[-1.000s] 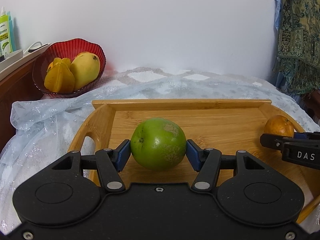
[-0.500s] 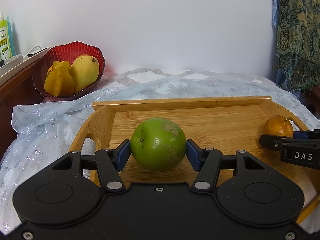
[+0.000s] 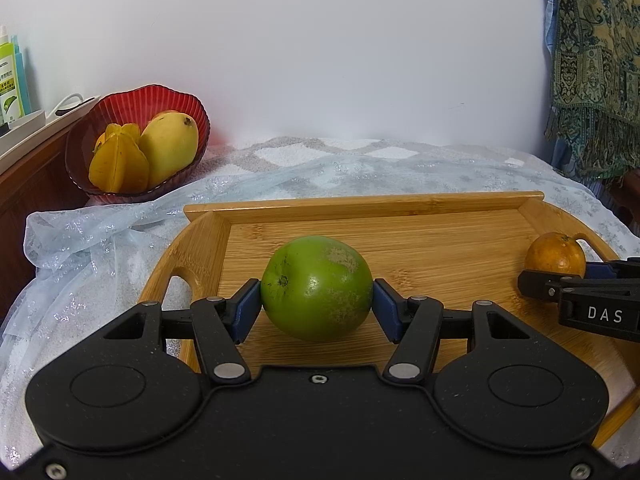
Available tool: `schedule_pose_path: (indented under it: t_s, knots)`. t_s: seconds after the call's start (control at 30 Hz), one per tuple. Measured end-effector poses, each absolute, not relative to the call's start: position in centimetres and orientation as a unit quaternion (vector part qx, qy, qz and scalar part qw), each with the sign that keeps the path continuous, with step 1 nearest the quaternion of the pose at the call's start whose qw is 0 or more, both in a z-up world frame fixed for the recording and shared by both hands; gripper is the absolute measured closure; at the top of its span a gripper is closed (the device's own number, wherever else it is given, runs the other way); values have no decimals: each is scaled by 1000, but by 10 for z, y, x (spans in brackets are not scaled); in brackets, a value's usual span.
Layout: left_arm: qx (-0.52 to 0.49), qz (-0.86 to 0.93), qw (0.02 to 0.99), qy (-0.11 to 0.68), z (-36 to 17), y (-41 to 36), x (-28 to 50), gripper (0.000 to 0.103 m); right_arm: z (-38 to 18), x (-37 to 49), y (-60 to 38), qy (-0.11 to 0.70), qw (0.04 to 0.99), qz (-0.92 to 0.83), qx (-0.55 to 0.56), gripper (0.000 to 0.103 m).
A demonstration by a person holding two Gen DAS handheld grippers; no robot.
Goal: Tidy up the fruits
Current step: 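Carry the green fruit with the left tool while the right tool carries the orange onto the tray, then open the left tool releasing the green fruit while the right tool releases the orange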
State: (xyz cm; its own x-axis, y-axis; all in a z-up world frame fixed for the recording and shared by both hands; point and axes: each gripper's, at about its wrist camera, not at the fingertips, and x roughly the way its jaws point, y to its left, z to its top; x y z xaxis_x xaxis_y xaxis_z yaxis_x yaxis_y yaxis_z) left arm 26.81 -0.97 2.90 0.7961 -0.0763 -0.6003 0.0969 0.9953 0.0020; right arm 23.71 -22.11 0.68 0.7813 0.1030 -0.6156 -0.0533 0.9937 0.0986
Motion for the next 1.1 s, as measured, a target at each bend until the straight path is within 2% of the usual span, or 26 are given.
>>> schedule_pose_path:
  t_s: [0.57, 0.7, 1.0, 1.1]
  knots:
    - [18, -44, 948, 315, 30, -10, 268, 44, 7, 237, -222, 327, 943, 43, 37, 44]
    - [24, -42, 947, 318, 29, -10, 268, 36, 7, 237, -222, 327, 943, 42, 38, 44]
    - [29, -40, 946, 320, 27, -11, 269, 27, 7, 236, -221, 327, 943, 42, 37, 44]
    - [31, -38, 947, 319, 26, -11, 268, 25, 8, 235, -221, 325, 944, 43, 36, 39]
